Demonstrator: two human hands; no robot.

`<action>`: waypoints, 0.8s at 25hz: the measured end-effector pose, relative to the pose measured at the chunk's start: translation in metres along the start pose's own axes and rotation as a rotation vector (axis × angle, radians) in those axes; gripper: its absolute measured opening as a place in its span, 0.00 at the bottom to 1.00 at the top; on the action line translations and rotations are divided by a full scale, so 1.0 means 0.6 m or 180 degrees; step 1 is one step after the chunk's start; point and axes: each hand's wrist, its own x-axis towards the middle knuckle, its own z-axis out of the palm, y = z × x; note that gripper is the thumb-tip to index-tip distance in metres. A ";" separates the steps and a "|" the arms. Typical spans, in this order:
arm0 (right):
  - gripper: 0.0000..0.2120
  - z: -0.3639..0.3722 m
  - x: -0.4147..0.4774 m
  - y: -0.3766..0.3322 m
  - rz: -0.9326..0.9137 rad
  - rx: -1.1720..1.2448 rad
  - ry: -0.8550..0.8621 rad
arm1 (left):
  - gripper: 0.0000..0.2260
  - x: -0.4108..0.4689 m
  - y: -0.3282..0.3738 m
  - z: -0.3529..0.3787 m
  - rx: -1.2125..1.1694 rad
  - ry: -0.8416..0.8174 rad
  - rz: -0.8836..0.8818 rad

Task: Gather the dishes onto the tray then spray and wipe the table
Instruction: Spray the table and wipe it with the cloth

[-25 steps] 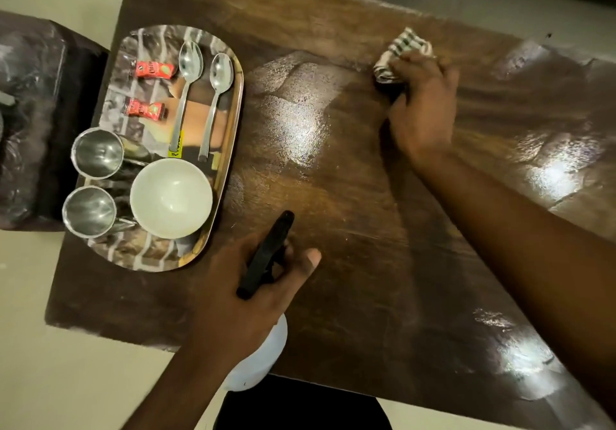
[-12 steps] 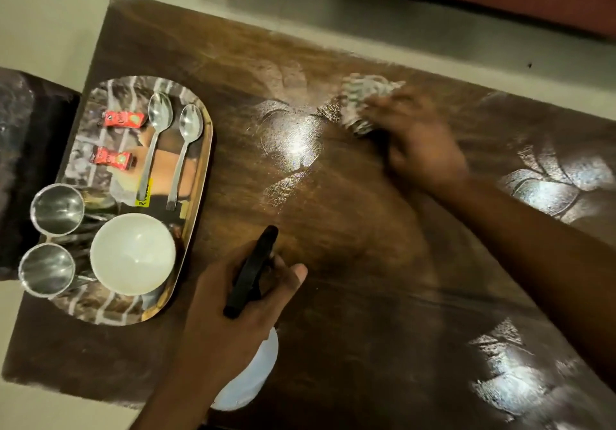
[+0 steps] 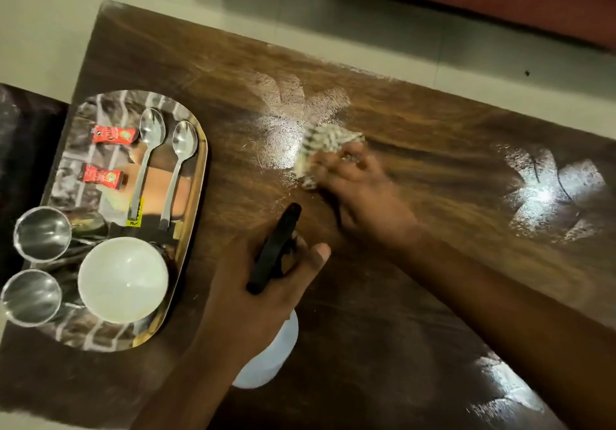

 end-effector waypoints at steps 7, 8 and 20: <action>0.28 -0.055 0.106 0.109 0.2313 0.0162 0.1205 | 0.08 0.015 -0.006 -0.034 0.0015 0.0087 0.0161; 0.29 -0.044 0.127 0.078 0.2407 0.0326 0.1261 | 0.08 0.016 -0.006 -0.036 -0.0004 0.0125 0.0150; 0.22 -0.042 0.207 0.056 0.0709 0.0071 0.0377 | 0.20 0.034 0.006 -0.052 0.0118 0.0374 0.0062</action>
